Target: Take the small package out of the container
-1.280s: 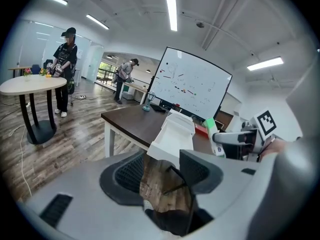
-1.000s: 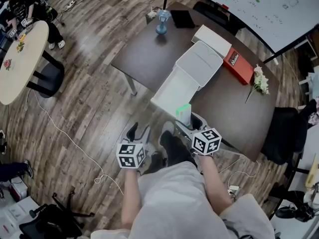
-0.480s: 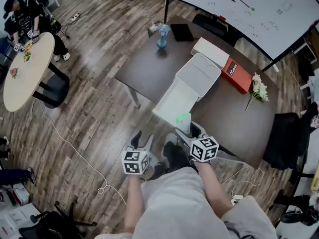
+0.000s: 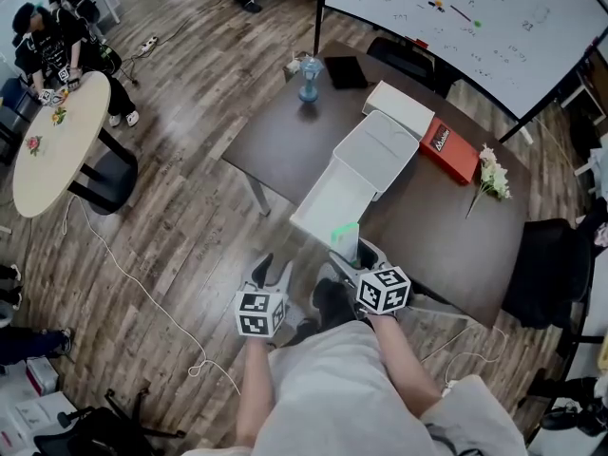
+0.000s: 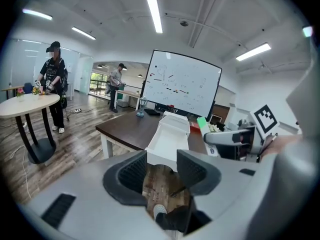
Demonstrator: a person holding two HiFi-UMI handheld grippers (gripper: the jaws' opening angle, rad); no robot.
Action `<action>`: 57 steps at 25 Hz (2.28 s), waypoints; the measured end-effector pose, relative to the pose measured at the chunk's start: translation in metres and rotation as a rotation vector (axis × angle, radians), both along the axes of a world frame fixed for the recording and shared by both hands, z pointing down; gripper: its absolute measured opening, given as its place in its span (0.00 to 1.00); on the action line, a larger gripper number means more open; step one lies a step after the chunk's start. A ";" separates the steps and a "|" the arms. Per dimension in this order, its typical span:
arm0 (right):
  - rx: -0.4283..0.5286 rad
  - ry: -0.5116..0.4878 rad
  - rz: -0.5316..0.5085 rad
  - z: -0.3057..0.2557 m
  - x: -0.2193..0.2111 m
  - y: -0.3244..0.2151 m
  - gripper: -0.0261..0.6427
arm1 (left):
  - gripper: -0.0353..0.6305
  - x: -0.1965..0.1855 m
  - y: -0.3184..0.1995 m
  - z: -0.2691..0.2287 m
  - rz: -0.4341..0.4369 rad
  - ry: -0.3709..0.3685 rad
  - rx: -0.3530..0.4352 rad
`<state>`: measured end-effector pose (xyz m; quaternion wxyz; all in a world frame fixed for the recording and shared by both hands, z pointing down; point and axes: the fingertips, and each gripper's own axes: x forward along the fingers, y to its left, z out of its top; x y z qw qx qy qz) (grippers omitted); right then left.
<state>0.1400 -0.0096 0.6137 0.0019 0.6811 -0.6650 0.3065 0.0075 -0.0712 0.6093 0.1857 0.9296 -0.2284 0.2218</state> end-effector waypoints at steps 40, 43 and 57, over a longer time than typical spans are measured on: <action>0.035 0.006 -0.005 -0.010 -0.013 -0.011 0.56 | 0.06 -0.018 -0.001 -0.005 0.014 0.025 -0.015; 0.035 0.007 -0.006 -0.011 -0.014 -0.011 0.56 | 0.06 -0.019 -0.001 -0.005 0.015 0.023 -0.014; 0.029 0.014 -0.010 -0.013 -0.016 -0.013 0.56 | 0.06 -0.017 -0.004 -0.005 0.022 0.030 -0.019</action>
